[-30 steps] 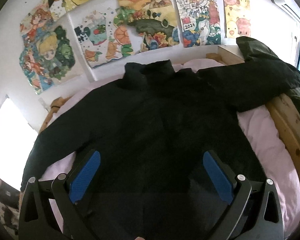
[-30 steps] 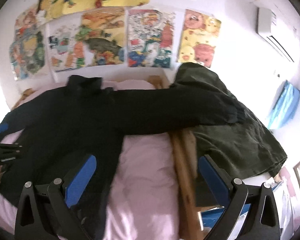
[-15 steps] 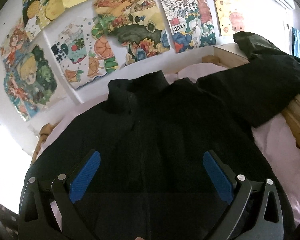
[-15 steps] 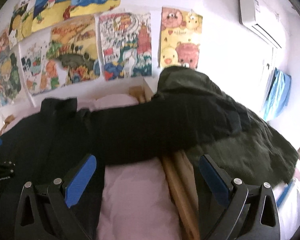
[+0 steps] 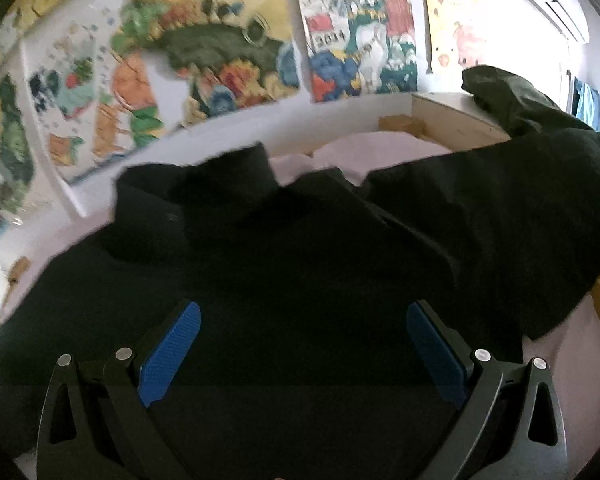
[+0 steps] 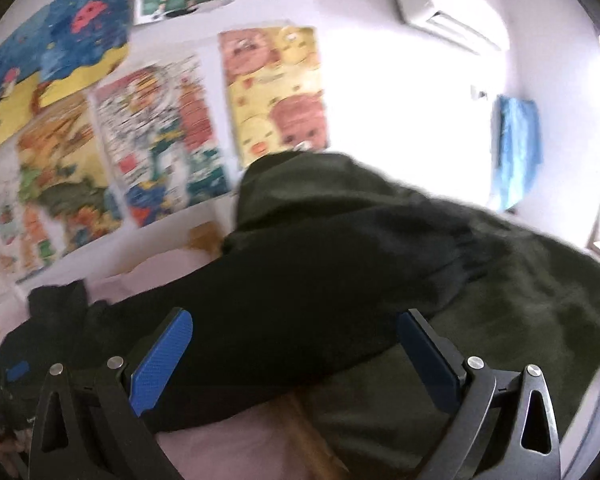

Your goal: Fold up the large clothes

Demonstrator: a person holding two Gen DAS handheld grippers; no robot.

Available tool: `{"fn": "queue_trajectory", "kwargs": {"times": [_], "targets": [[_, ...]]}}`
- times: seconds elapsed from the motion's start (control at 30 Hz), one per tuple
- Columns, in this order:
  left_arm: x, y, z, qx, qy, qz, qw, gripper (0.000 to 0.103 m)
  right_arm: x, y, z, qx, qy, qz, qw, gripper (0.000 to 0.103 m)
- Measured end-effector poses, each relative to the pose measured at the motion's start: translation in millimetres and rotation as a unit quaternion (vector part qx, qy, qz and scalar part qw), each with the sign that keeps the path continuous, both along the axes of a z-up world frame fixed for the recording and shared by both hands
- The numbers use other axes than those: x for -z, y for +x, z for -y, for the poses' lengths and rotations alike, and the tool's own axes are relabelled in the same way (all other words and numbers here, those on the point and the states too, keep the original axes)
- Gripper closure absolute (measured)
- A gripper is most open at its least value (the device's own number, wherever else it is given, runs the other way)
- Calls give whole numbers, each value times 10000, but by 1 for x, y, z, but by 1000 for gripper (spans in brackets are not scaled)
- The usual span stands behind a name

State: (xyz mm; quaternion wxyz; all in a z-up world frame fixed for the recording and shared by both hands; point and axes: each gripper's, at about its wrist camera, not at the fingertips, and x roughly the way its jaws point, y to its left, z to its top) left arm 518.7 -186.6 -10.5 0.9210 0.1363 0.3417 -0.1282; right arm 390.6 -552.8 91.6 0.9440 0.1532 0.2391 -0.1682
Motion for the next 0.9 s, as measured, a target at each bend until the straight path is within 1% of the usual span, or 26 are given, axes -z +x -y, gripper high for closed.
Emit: {"fn": "queue_trajectory", "kwargs": {"times": [0.07,0.13,0.2,0.23,0.33,0.43,0.5,0.57,0.6,0.63,0.7,0.73,0.77,0.8,0.83,0.87,0.9], "targets": [[12,14,11,-1,-104,-79,9999,2,-2,-4,17,256,8,-27,9997,0],[24,25,23,67,-229,-159,9996,2,1,-11,35,446,229,-66,9987,0],[34,33,33,181,-274,-203,9993,2,8,-22,53,800,349,-129,9961,0],[40,38,38,231,-264,-239,9991,2,11,-23,57,840,332,-143,9958,0],[61,50,48,151,-245,-415,9987,2,22,-31,71,919,367,-106,9950,0],[79,62,48,39,-366,-582,9976,1,34,-28,84,868,719,-178,9935,0],[88,66,47,-6,-426,-632,9971,1,42,-27,94,867,1092,-145,9901,0],[95,68,48,-24,-409,-625,9972,1,49,-23,104,914,1389,-197,9859,2],[99,68,50,-35,-341,-621,9975,1,53,-19,107,874,1518,-258,9842,4],[103,68,51,-47,-271,-611,9978,1,54,-15,108,876,1533,-315,9838,7],[109,69,53,-66,-188,-616,9979,1,55,-6,108,892,1485,-401,9841,9],[111,70,52,-77,-179,-645,9977,1,55,-4,109,902,1513,-408,9835,12],[111,70,50,-80,-196,-666,9976,1,55,0,110,953,1591,-387,9819,18],[109,70,49,-84,-211,-683,9974,1,56,3,112,987,1663,-357,9805,22],[105,70,46,-94,-230,-724,9971,1,56,4,114,1019,1701,-334,9796,29],[100,70,42,-130,-259,-780,9965,1,56,4,115,1073,1723,-300,9787,41],[95,69,39,-162,-291,-845,9959,1,57,4,116,1085,1799,-237,9774,48]]}}
